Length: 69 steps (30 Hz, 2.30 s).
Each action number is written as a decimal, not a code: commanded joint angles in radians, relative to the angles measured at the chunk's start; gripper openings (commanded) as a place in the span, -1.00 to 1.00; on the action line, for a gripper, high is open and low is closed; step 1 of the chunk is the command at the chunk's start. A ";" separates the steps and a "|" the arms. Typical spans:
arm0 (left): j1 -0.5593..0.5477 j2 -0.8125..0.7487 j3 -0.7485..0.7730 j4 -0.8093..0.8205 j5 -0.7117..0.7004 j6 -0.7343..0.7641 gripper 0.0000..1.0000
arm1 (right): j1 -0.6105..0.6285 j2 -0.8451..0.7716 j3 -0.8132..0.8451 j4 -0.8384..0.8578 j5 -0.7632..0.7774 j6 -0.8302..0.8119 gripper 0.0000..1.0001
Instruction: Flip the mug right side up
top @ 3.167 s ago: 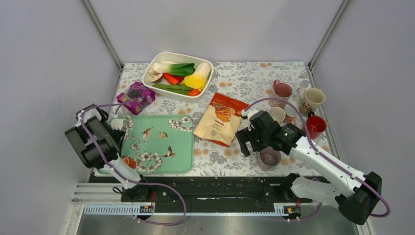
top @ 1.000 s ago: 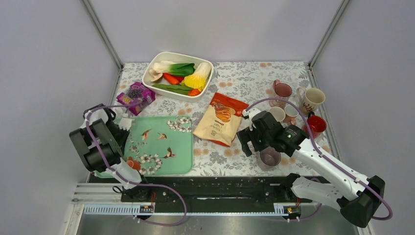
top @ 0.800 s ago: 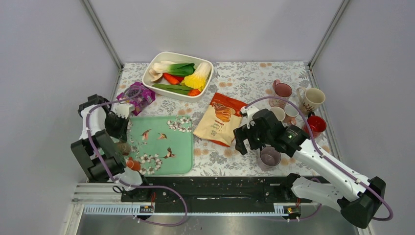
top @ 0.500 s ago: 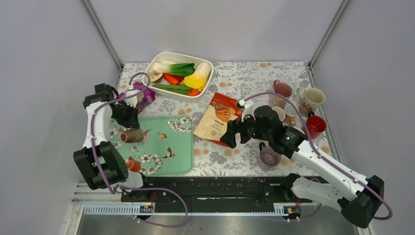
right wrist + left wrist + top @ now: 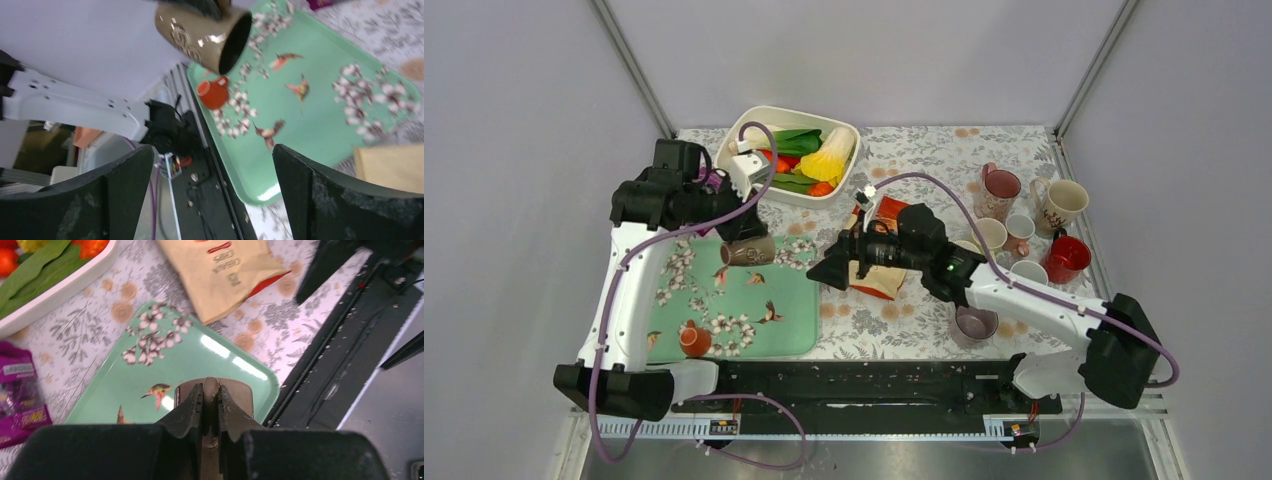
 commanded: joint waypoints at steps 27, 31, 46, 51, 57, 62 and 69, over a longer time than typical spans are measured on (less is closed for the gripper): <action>-0.147 -0.109 0.037 0.104 -0.083 -0.180 0.98 | 0.051 0.064 0.201 -0.128 0.082 -0.137 -1.00; -0.135 -0.198 -0.031 0.161 -0.227 -0.172 0.98 | 0.038 -0.044 0.284 -0.605 0.476 -0.316 -1.00; -0.121 -0.269 -0.480 0.406 -0.380 -0.134 0.98 | -0.640 -0.259 0.387 -1.342 0.806 -0.296 -1.00; -0.121 -0.277 -0.507 0.423 -0.375 -0.116 0.98 | -0.981 -0.252 0.374 -1.287 0.743 -0.354 -1.00; -0.121 -0.301 -0.526 0.413 -0.342 -0.096 0.98 | -1.254 -0.159 0.329 -1.217 0.642 -0.342 -1.00; -0.120 -0.312 -0.532 0.411 -0.348 -0.086 0.98 | -1.415 -0.059 0.242 -1.165 0.487 -0.308 -1.00; -0.119 -0.337 -0.558 0.428 -0.362 -0.073 0.98 | -1.501 0.053 0.206 -1.152 0.557 -0.296 -1.00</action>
